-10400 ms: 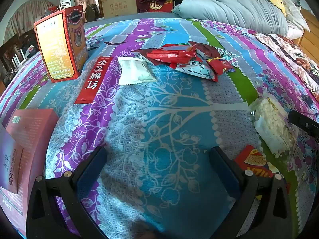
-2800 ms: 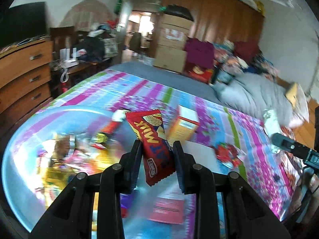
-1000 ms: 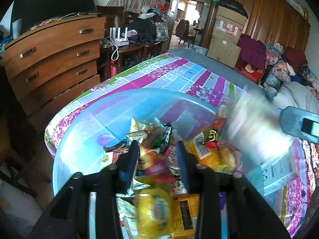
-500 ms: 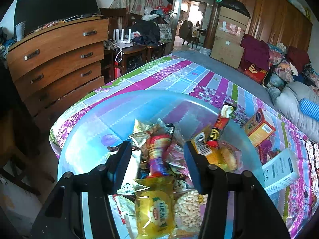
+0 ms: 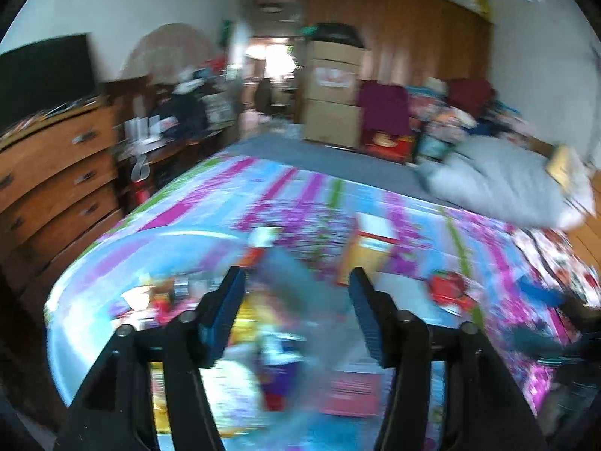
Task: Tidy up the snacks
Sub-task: 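Move the left tool back to the bed and grasp the white pouch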
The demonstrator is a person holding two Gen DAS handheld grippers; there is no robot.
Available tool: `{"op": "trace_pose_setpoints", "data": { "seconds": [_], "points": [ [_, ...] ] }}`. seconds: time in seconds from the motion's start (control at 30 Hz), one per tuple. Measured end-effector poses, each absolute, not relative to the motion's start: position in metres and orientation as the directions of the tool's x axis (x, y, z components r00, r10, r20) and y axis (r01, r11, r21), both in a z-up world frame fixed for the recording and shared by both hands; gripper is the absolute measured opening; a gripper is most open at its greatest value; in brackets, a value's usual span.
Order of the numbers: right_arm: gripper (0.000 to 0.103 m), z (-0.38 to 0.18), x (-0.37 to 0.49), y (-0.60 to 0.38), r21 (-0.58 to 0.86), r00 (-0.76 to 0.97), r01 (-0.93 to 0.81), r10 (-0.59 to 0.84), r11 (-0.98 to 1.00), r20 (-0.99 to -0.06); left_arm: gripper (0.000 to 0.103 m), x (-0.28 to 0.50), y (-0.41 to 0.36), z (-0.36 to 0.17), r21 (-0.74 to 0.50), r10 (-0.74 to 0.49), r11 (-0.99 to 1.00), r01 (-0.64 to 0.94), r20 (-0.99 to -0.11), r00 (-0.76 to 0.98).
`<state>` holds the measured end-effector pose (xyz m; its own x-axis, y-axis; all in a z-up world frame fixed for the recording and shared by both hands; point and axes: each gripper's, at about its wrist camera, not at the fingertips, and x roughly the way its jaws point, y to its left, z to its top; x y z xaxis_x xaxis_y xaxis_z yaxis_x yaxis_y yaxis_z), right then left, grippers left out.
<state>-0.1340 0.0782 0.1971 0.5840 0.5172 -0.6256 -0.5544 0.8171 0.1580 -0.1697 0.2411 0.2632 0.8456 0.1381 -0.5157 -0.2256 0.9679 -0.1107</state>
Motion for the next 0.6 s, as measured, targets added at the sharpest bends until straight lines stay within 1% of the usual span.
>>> {"op": "trace_pose_setpoints", "data": {
  "seconds": [0.03, 0.07, 0.1, 0.17, 0.2, 0.3, 0.5, 0.6],
  "points": [
    [0.079, 0.178, -0.119, 0.047, 0.227, 0.55, -0.49, 0.501, 0.842, -0.668, 0.069, -0.166, 0.224, 0.263, -0.101, 0.109, 0.977, -0.187, -0.515, 0.85],
    [0.074, 0.159, -0.103, 0.015, 0.282, 0.523, -0.406, 0.474, 0.869, -0.708, 0.069, -0.16, 0.205, 0.261, -0.088, 0.076, 0.986, -0.142, -0.52, 0.851],
    [0.071, 0.144, -0.091, -0.009, 0.297, 0.514, -0.339, 0.44, 0.893, -0.736, 0.069, -0.156, 0.194, 0.259, -0.082, 0.058, 0.989, -0.119, -0.526, 0.848],
    [0.071, 0.125, -0.072, -0.04, 0.265, 0.518, -0.254, 0.363, 0.93, -0.775, 0.069, -0.142, 0.16, 0.25, -0.078, -0.01, 0.996, -0.039, -0.549, 0.836],
    [0.071, 0.115, -0.061, -0.051, 0.253, 0.511, -0.227, 0.336, 0.941, -0.791, 0.069, -0.139, 0.151, 0.246, -0.077, -0.022, 0.997, -0.025, -0.554, 0.832],
    [0.072, 0.094, -0.023, -0.06, 0.241, 0.481, -0.198, 0.309, 0.95, -0.821, 0.069, -0.119, 0.118, 0.226, -0.095, -0.076, 0.995, 0.024, -0.592, 0.802],
    [0.072, 0.055, 0.069, -0.045, 0.19, 0.463, -0.158, 0.243, 0.969, -0.853, 0.069, -0.095, 0.085, 0.187, -0.1, -0.11, 0.993, 0.058, -0.661, 0.743],
    [0.073, 0.035, 0.11, -0.023, 0.086, 0.435, -0.152, 0.145, 0.985, -0.889, 0.069, -0.087, 0.072, 0.168, -0.087, -0.111, 0.994, 0.07, -0.691, 0.714]
  ]
}}
